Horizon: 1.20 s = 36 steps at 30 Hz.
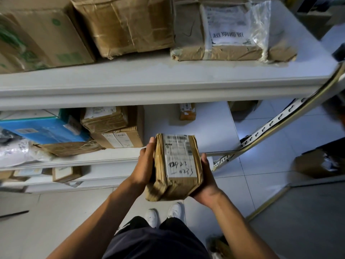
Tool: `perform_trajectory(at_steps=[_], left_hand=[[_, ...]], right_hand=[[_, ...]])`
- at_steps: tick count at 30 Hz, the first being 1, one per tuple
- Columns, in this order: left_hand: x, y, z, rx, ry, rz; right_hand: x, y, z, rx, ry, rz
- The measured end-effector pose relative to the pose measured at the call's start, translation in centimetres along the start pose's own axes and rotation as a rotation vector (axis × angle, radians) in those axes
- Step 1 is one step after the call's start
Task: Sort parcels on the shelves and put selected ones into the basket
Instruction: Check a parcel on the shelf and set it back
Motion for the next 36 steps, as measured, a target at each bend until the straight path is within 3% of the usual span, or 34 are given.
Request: perform_trajectory(at_steps=[4, 8, 13, 17, 20, 23, 26, 29, 32, 36], left_hand=[[0.6, -0.4, -0.1, -0.046, -0.007, -0.068], [4.6, -2.5, 1.4, 0.063, 0.025, -0.083], [7.4, -8.1, 6.2, 0.13, -0.154, -0.164], [8.3, -8.1, 7.9, 0.495, -0.218, -0.052], [8.1, -8.9, 8.6, 0.454, -0.245, -0.313], [8.1, -10.0, 9.4, 0.216, -0.103, -0.277], [8.9, -9.2, 9.4, 0.229, 0.158, -0.199], [9.5, -7.8, 8.5, 0.205, 0.328, -0.259], [9.1, -7.7, 8.1, 0.072, 0.223, -0.327], [9.6, -7.2, 8.1, 0.148, -0.143, -0.444]], right_hand=[[0.2, -0.3, -2.8, -0.169, 0.166, -0.004], [0.4, -0.6, -6.4, -0.21, 0.323, 0.128], [0.1, 1.5, -11.1, -0.127, 0.417, 0.289], [-0.9, 4.3, -12.8, -0.036, 0.238, 0.274], [-1.1, 6.1, -12.6, -0.162, 0.126, 0.338], [-1.0, 6.1, -13.0, -0.478, 0.093, 0.426], [-1.1, 5.3, -14.4, -0.72, 0.059, 0.479], [-1.3, 4.7, -15.0, -0.849, -0.033, 0.461], [-1.2, 5.1, -14.7, -0.839, -0.027, 0.415], [-0.6, 5.4, -15.3, -0.665, 0.266, 0.485]])
Point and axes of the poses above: each hand's wrist, its own x-axis towards the middle knuckle, its own y-axis out of the back of the hand, z = x × y, the point moved 2 cm from there along x, towards the middle knuckle, and after that the axes turned 4 degrees about -y, right-handed, at the moved point
